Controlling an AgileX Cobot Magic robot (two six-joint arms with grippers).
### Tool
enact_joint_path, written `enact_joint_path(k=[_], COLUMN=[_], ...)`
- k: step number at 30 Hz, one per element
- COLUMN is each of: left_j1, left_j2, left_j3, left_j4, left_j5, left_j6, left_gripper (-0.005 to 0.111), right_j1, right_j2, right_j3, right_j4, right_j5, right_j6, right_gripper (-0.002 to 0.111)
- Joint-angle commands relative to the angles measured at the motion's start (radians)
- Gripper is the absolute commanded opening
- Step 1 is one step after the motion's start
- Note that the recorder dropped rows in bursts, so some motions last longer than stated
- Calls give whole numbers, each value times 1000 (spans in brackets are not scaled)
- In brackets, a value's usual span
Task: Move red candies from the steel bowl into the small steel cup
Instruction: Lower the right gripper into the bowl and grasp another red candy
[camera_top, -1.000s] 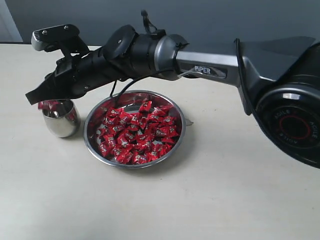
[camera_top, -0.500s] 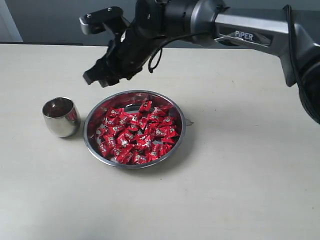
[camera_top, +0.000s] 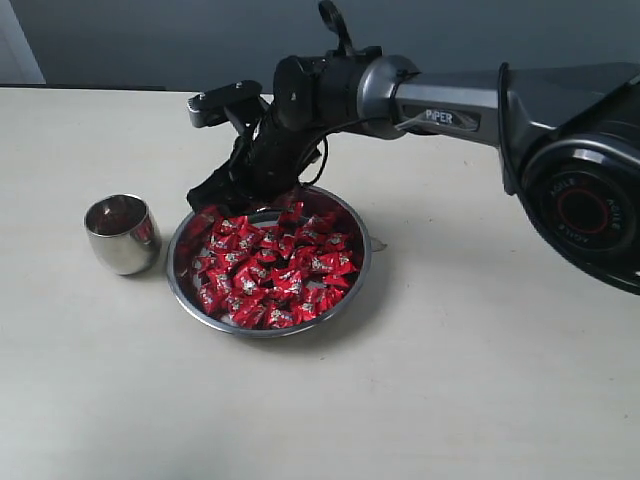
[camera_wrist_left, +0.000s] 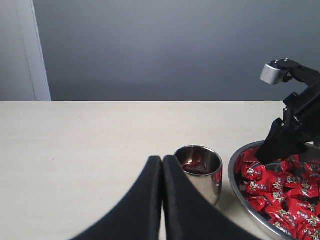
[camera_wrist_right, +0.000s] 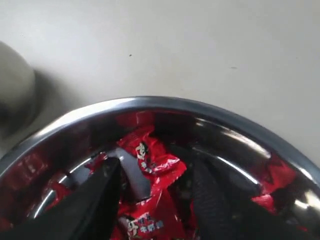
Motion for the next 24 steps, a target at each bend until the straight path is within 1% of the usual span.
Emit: enact_joint_path(k=[1,8,12,24], left_j1=[-5,-5,-5,-5], left_j2=[-5,-5,-5,-5], left_j3=[1,1,1,1], left_j4=[0,0,0,0], left_j5=[-6,-6,-6,-6], left_j6=[-4,-4,-4,-4], left_gripper=[0,0,0,0], right_j1=[0,26,40,40], right_j2=[14,19,42,66], right_j3=[-4,-4,-4,-4], right_j4=[31,35,37,8], right_j5=[-26,-90,-93,-99], right_j6=[-11,-18,-37,-37], right_gripper=[45,45,45,45])
